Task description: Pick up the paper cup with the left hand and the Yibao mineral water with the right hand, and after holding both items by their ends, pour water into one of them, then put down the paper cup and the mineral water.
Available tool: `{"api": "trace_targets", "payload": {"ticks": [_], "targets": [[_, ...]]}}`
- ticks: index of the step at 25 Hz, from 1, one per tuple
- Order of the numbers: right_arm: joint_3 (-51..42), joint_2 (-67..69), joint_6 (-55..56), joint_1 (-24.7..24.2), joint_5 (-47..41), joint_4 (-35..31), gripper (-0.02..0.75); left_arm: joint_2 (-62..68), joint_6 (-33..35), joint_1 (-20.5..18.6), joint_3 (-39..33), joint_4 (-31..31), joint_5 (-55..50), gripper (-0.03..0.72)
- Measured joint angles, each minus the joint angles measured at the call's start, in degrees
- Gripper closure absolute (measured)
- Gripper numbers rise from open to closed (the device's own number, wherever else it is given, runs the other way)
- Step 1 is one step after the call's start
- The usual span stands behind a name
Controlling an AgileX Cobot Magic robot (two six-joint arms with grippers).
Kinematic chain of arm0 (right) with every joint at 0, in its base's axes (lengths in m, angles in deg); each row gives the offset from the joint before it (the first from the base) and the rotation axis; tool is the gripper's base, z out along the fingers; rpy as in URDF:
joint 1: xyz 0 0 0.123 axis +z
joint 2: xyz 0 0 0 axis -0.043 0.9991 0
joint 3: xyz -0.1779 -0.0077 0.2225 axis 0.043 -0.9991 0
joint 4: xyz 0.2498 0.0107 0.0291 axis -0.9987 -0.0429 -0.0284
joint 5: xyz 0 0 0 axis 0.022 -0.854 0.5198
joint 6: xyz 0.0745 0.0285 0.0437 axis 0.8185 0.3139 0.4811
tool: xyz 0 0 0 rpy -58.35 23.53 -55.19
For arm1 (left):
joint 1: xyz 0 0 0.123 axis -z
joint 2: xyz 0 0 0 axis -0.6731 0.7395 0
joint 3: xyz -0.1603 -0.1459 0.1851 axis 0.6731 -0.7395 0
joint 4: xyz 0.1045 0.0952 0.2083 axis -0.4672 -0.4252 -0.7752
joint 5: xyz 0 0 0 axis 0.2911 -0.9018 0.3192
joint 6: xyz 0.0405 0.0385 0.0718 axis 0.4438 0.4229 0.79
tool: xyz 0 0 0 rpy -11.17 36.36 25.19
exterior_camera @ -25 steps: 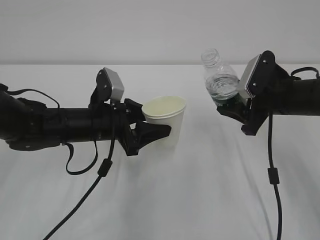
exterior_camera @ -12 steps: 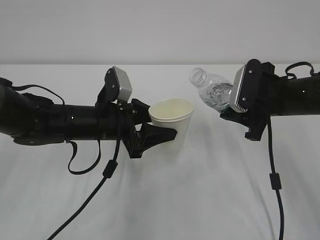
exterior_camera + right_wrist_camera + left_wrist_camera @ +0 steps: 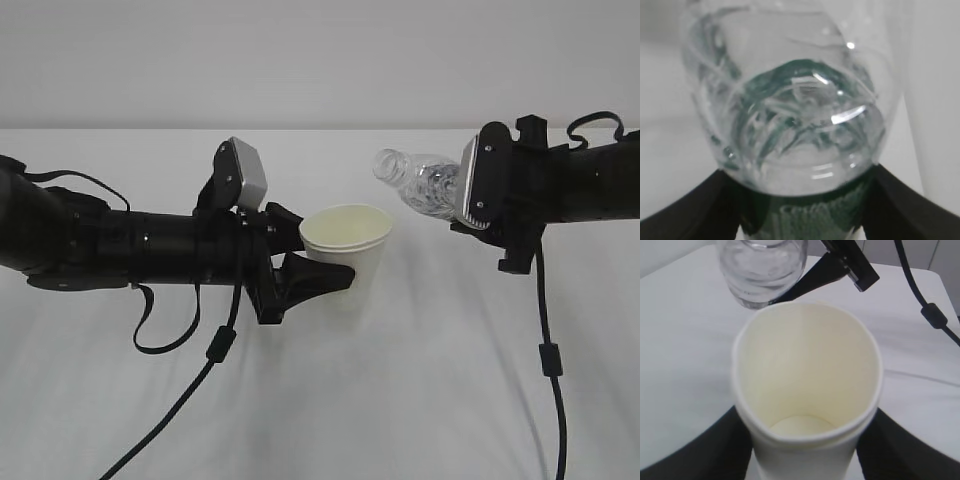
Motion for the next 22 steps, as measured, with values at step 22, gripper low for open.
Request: {"api": "trace_targets", "payload": {"ticks": [22], "targets": [[1.82,-0.51,-1.46,0.02,-1.47,12.18,0.249,0.00,-0.57,0.03,0.00,-0.81,-0.13,0.253]]}}
